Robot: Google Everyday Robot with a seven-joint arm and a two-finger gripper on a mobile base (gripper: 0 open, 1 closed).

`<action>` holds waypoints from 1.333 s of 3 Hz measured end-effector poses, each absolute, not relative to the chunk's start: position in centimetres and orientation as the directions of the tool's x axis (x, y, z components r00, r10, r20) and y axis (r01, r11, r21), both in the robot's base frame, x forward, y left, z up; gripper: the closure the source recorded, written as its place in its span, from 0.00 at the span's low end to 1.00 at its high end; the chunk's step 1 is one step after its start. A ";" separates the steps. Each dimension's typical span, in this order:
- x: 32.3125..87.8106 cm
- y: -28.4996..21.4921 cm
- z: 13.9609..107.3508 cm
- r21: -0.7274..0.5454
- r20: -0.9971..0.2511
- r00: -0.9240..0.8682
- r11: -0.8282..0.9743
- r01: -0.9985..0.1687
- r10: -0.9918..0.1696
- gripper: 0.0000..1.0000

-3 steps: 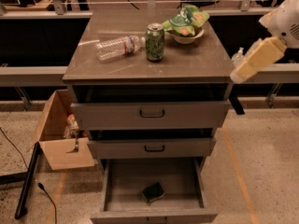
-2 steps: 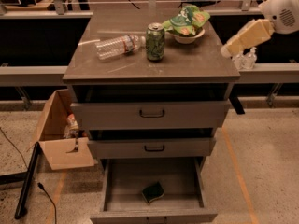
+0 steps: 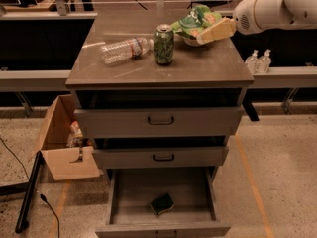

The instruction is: Pick green rice chip bag from paper bowl and place on counter

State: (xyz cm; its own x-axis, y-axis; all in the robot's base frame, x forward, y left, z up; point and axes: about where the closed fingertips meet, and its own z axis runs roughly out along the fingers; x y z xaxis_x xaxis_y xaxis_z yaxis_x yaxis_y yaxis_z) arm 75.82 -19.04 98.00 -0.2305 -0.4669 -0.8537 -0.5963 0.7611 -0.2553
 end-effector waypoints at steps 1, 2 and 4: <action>75.8 -19.0 98.0 -0.255 -0.854 -0.230 0.761 -0.596 -0.467 0.00; 77.1 -18.4 96.9 -0.223 -0.880 -0.226 0.785 -0.577 -0.417 0.00; 83.5 -15.0 95.7 -0.236 -0.911 -0.163 0.802 -0.548 -0.379 0.00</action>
Offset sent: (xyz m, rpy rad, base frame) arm 0.0375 0.0151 -0.0301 0.1707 -0.0538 -0.0731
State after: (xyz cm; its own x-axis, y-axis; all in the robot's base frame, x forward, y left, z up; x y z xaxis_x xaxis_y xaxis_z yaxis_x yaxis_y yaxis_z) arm 83.50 -14.97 95.68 -0.1635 -0.3790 -0.9108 -0.5484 0.8024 -0.2355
